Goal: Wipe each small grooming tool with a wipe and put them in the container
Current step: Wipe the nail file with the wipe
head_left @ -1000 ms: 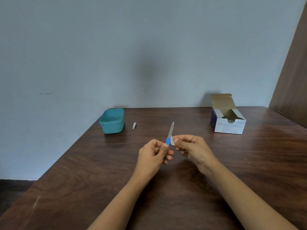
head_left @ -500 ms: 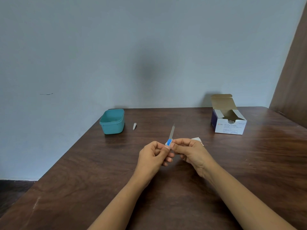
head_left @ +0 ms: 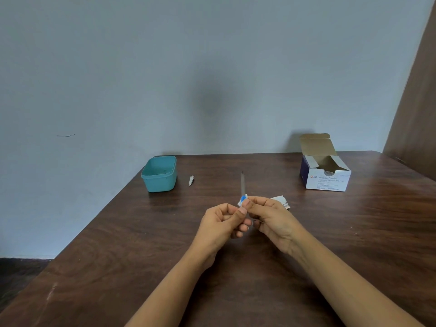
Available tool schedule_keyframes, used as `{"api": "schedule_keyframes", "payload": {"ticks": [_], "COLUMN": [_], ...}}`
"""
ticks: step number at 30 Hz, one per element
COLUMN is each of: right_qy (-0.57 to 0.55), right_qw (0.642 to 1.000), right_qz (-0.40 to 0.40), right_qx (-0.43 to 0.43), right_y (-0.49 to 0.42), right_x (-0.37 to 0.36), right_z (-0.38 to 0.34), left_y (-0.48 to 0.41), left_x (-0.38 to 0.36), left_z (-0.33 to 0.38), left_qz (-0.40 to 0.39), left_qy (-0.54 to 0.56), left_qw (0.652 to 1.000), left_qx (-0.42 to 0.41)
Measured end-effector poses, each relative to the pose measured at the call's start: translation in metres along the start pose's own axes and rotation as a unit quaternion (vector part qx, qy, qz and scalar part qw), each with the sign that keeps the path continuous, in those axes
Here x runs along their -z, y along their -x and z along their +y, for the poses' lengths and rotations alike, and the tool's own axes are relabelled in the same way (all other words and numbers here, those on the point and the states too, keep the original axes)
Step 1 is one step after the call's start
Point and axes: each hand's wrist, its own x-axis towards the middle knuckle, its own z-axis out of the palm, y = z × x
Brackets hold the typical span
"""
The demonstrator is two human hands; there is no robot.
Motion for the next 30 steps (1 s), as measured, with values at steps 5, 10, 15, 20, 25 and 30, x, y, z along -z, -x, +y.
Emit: {"api": "schedule_keyframes", "payload": {"ticks": [5, 10, 15, 20, 25, 30], "right_qy": [0.038, 0.055, 0.018, 0.024, 0.058, 0.051], "right_qw": [0.997, 0.993, 0.99, 0.988, 0.991, 0.995], "right_qz": [0.055, 0.081, 0.107, 0.132, 0.104, 0.072], "right_qx": [0.037, 0.073, 0.087, 0.071, 0.057, 0.047], "right_y": [0.003, 0.007, 0.009, 0.008, 0.006, 0.007], "right_x": [-0.005, -0.014, -0.017, -0.016, -0.014, -0.01], "right_z": [-0.002, 0.001, 0.002, 0.0, 0.001, -0.001], "left_y": [0.001, 0.003, 0.0, -0.002, -0.001, 0.001], "left_x": [-0.001, -0.005, -0.004, -0.007, -0.005, -0.004], "left_z": [-0.005, -0.007, -0.009, -0.014, -0.017, -0.017], "left_qz": [0.06, 0.089, 0.097, 0.069, 0.078, 0.088], "left_qy": [-0.21, -0.28, -0.273, -0.323, -0.337, -0.339], "left_qw": [0.964, 0.93, 0.935, 0.92, 0.914, 0.913], "left_qx": [-0.15, -0.222, -0.207, -0.209, -0.211, -0.21]}}
